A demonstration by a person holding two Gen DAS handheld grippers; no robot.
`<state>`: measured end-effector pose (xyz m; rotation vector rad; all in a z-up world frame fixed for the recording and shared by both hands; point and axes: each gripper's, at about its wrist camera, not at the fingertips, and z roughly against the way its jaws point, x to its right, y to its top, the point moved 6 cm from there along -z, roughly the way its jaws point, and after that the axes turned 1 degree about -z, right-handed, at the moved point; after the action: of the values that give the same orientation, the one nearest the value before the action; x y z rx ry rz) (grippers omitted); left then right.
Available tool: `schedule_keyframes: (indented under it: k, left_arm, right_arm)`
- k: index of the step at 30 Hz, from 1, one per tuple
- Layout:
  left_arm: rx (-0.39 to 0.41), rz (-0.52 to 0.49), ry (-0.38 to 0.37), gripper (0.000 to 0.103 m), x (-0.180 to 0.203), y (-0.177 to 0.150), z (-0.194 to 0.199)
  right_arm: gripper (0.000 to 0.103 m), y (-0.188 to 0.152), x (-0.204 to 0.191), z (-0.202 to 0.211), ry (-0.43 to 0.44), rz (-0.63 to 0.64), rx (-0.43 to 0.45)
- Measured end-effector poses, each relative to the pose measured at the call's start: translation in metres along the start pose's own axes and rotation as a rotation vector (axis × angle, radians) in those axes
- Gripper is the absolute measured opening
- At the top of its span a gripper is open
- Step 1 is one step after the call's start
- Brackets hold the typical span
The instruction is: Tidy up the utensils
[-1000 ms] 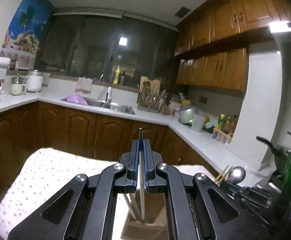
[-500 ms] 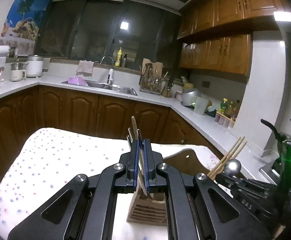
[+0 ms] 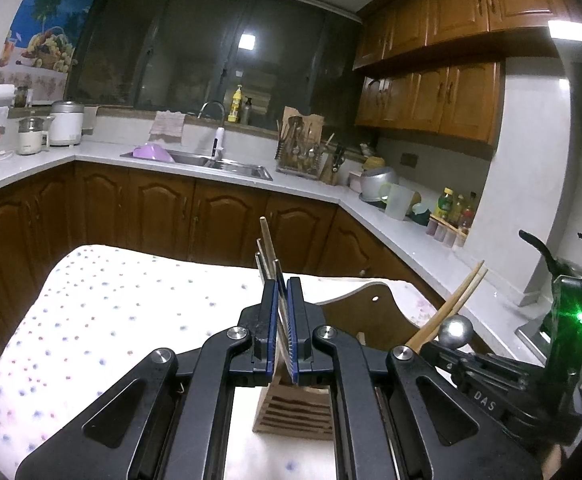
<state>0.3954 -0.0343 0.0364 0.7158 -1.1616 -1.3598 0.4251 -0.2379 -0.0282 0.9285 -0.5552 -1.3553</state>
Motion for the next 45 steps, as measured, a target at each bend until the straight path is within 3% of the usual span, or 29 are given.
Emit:
schedule_keyframes:
  k: [9, 14, 18, 27, 29, 30, 32, 35, 45]
  left_arm:
    - [-0.025, 0.0, -0.002, 0.005, -0.001, 0.003, 0.001]
    - [-0.027, -0.001, -0.004, 0.004, -0.001, 0.004, 0.004]
    - [-0.03, -0.014, -0.003, 0.007, 0.001, 0.003, 0.006]
    - [-0.006, -0.052, 0.03, 0.045, 0.005, -0.002, 0.025]
    - [-0.002, -0.054, 0.043, 0.072, 0.004, -0.004, 0.03]
    - [0.007, -0.053, 0.06, 0.079, 0.002, -0.005, 0.034]
    - [0.026, -0.052, 0.082, 0.09, -0.002, -0.006, 0.041]
    - [0.022, -0.05, 0.097, 0.099, -0.008, -0.009, 0.047]
    - [0.02, -0.073, 0.139, 0.103, -0.021, -0.019, 0.077]
  right_arm:
    - [0.007, 0.0, 0.002, 0.001, -0.001, -0.016, 0.003]
    - [0.022, 0.002, 0.008, 0.007, -0.007, -0.043, 0.006]
    - [0.026, 0.002, 0.014, 0.011, -0.008, -0.061, 0.011]
    - [0.042, 0.0, 0.016, 0.02, -0.013, -0.071, 0.017]
    - [0.052, -0.001, 0.014, 0.023, -0.013, -0.063, 0.022]
    - [0.055, -0.002, 0.013, 0.024, -0.009, -0.061, 0.024]
    - [0.073, -0.003, 0.011, 0.027, 0.0, -0.058, 0.031]
    - [0.085, -0.004, 0.009, 0.032, -0.004, -0.045, 0.043]
    - [0.088, -0.013, 0.0, 0.051, 0.007, -0.037, 0.046]
